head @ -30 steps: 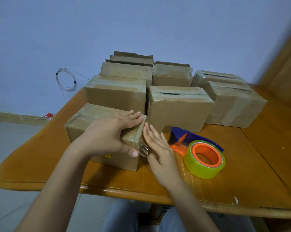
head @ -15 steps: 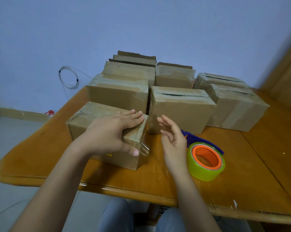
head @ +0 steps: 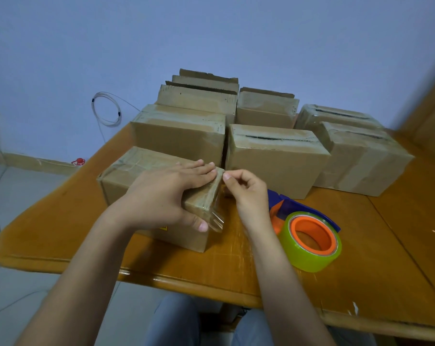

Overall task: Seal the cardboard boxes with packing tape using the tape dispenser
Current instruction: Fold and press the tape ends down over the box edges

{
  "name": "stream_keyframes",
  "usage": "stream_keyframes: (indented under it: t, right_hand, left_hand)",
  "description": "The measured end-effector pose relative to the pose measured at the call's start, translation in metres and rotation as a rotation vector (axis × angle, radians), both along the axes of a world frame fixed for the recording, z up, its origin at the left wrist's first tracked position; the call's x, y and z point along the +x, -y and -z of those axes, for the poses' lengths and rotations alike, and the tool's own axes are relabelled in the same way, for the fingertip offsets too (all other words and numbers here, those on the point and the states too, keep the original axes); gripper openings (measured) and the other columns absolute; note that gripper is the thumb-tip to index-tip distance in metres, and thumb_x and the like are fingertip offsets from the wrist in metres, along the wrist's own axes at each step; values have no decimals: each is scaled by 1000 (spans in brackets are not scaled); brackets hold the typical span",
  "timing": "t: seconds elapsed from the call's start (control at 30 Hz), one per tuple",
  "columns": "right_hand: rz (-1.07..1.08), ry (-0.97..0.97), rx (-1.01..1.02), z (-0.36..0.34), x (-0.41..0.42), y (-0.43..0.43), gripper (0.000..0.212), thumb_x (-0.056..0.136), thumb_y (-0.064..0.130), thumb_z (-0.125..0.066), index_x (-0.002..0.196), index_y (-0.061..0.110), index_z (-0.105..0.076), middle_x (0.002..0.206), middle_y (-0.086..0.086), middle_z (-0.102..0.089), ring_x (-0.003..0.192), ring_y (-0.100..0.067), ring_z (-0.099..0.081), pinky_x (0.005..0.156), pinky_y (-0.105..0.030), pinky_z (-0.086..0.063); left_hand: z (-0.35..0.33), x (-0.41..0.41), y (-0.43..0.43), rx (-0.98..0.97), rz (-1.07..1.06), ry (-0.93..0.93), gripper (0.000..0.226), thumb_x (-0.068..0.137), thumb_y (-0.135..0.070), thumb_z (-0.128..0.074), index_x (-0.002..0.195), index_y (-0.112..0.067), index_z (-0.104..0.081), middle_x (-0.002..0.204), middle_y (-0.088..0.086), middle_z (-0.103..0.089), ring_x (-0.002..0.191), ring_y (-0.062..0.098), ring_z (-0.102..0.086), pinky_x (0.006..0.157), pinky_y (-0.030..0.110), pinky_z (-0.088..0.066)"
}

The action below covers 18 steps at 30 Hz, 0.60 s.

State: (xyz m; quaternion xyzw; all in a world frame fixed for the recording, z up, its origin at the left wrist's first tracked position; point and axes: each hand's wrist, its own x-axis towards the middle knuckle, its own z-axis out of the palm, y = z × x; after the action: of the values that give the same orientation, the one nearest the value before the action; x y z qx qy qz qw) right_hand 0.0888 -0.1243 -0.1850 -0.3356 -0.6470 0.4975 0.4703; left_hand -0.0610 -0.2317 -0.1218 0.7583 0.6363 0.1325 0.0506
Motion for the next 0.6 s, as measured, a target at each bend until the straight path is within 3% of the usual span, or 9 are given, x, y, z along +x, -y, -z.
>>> stream_keyframes:
  t: [0.17, 0.27, 0.47, 0.6]
  right_hand:
    - [121, 7, 152, 4, -2, 5, 11, 88, 11, -65, 81, 17, -71, 84, 3, -67, 84, -8, -63, 79, -27, -52]
    - [166, -2, 311, 5, -5, 9, 11, 89, 6, -63, 85, 12, -72, 86, 5, -65, 85, -4, -62, 77, -20, -50]
    - [113, 121, 503, 21, 0, 16, 30, 89, 5, -53, 116, 4, -66, 111, -1, -56, 112, -11, -52, 98, -23, -44]
    - [75, 150, 509, 21, 6, 19, 38, 82, 3, -49, 116, 9, -66, 113, 0, -54, 114, -15, -49, 98, -31, -45]
  left_hand:
    - [-1, 3, 0, -12, -15, 4, 107, 56, -80, -55, 147, -43, -14, 144, -36, -4, 132, -19, 4, 98, 8, -15]
    - [-1, 2, 0, -6, -11, 19, 108, 51, -83, -51, 144, -45, -10, 145, -37, -5, 132, -20, 4, 97, 7, -14]
    - [-2, 3, -1, -22, -27, 16, 107, 54, -76, -56, 148, -40, -18, 145, -35, -5, 133, -18, 3, 98, 12, -20]
    - [-3, 5, 0, -22, -36, 9, 107, 63, -72, -71, 149, -38, -19, 149, -32, -8, 134, -16, 3, 97, 14, -21]
